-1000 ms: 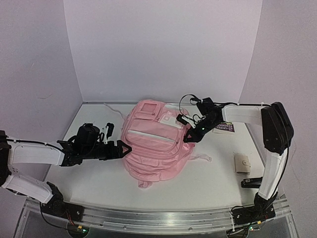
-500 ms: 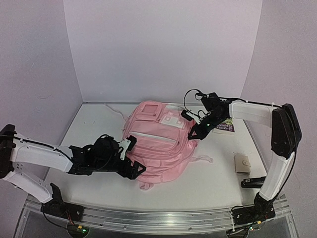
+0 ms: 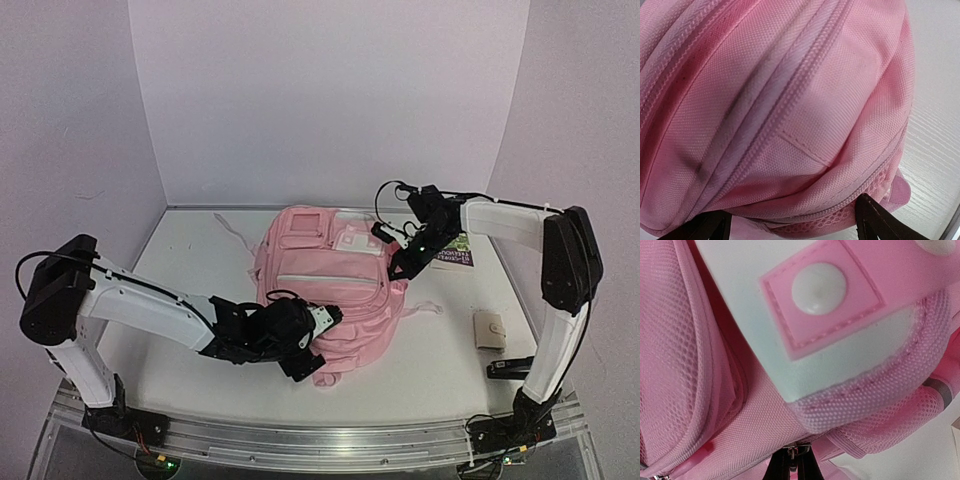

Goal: Pack the student bag
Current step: Unzip the student bag at the center of the board.

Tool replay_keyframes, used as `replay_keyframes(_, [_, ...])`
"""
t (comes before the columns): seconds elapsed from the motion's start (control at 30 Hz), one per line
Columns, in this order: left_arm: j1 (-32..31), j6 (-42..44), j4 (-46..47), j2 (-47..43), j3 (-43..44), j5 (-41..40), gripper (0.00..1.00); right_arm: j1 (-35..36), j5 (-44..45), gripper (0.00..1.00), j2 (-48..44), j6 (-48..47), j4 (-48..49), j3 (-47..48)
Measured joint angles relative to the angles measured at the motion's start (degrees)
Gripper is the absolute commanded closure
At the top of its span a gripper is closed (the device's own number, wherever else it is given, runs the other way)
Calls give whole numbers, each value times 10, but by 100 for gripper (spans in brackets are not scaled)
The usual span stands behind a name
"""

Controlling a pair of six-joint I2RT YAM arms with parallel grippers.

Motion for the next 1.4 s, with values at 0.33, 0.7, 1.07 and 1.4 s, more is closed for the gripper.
replay_keyframes(0.33, [6, 13, 8, -151, -98, -57, 14, 19, -32, 100, 51, 18, -34, 56])
replay_keyframes(0.7, [8, 24, -39, -263, -80, -67, 16, 39, -50, 100, 113, 64, -27, 145])
replay_keyframes(1.07, [-6, 106, -31, -22, 16, -79, 35, 41, -56, 100, 112, 73, -27, 127])
replay_keyframes(1.4, [-8, 96, -14, 26, 55, -134, 89, 54, -33, 100, 89, 48, -58, 119])
